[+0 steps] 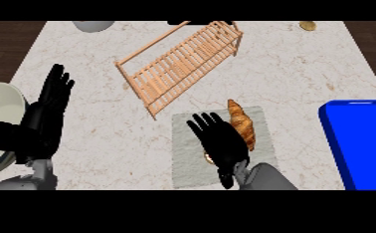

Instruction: Pick the cupcake from the placemat and place it in the tiered shelf

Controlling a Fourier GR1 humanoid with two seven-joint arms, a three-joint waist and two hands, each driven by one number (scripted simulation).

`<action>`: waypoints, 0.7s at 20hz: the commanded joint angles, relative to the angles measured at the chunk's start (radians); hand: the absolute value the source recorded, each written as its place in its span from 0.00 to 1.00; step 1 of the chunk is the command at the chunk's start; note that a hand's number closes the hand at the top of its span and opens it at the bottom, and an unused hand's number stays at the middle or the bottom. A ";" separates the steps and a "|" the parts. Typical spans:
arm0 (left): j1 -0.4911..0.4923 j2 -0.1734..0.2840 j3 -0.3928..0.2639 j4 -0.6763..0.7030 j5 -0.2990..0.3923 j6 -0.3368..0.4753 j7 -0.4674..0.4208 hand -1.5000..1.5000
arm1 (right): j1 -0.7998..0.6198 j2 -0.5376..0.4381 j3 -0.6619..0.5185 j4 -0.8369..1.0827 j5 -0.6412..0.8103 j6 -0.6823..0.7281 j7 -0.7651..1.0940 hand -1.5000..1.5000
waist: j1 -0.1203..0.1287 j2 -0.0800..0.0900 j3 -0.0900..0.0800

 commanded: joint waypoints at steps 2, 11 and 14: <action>0.014 -0.058 -0.029 0.073 -0.062 0.012 -0.092 0.50 | -0.050 0.080 -0.036 0.174 0.048 -0.023 -0.049 0.00 | 0.003 0.001 0.000; -0.012 -0.079 -0.027 -0.038 -0.081 0.037 0.051 0.50 | -0.011 0.048 0.027 0.189 0.193 -0.149 -0.182 1.00 | 0.001 0.000 0.000; -0.064 0.005 0.068 -0.007 -0.001 -0.060 0.058 0.50 | -0.004 0.067 0.023 0.194 0.225 -0.197 -0.204 1.00 | 0.000 0.000 0.000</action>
